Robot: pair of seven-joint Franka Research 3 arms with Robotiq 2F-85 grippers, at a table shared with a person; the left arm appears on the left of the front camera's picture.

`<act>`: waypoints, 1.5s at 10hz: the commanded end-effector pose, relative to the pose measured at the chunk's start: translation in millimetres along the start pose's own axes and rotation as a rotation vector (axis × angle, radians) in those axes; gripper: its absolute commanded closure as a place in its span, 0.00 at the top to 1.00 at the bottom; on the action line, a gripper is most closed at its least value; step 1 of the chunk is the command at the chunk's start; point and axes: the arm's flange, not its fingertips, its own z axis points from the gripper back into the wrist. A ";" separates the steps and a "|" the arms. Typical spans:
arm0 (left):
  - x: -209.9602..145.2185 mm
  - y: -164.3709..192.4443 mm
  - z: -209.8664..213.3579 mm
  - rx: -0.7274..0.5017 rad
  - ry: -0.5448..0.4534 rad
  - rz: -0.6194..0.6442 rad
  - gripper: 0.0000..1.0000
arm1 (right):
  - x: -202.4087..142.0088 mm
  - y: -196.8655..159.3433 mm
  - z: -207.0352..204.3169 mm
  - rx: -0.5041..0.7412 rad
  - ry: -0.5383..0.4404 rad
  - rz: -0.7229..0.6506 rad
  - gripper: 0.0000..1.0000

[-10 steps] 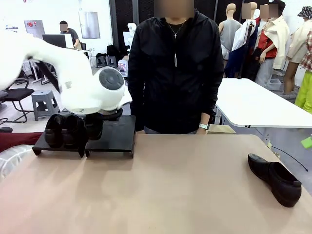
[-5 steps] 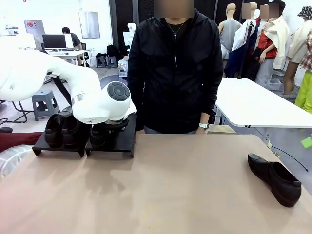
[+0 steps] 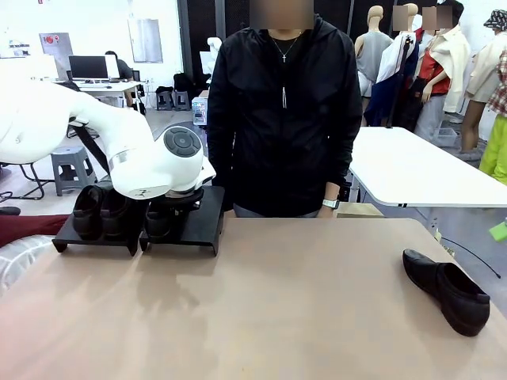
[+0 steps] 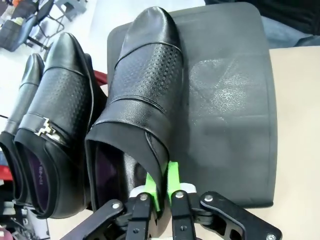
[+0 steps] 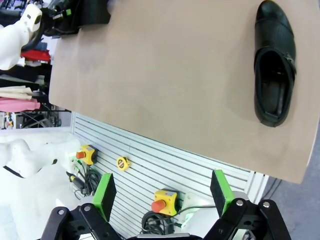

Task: Organize the shoes by placing them on the stand.
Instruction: Place the Shoe from the middle of the table onto the Shoes Stand.

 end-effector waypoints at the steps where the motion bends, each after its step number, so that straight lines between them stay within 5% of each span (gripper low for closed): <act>1: 0.8 2.2 3.4 -0.017 0.016 -0.006 1.00 | -0.3 -1.9 1.6 0.014 -0.001 0.025 1.00; 6: 1.9 19.0 27.7 -0.058 0.024 0.042 1.00 | -0.3 -1.9 1.6 0.014 -0.001 0.025 1.00; 9: -2.5 45.5 91.8 -0.177 0.062 0.002 1.00 | -0.3 -1.9 1.6 0.014 -0.001 0.025 1.00; 11: -20.3 75.8 147.8 -0.352 0.191 -0.132 1.00 | -0.3 -1.9 1.6 0.014 -0.001 0.025 1.00; 13: -28.6 121.7 189.6 -0.540 0.192 -0.336 1.00 | -0.3 -1.9 1.6 0.014 -0.001 0.025 1.00; 15: -42.1 172.4 214.8 -0.831 0.338 -0.327 1.00 | -0.3 -1.9 1.6 0.014 -0.001 0.025 1.00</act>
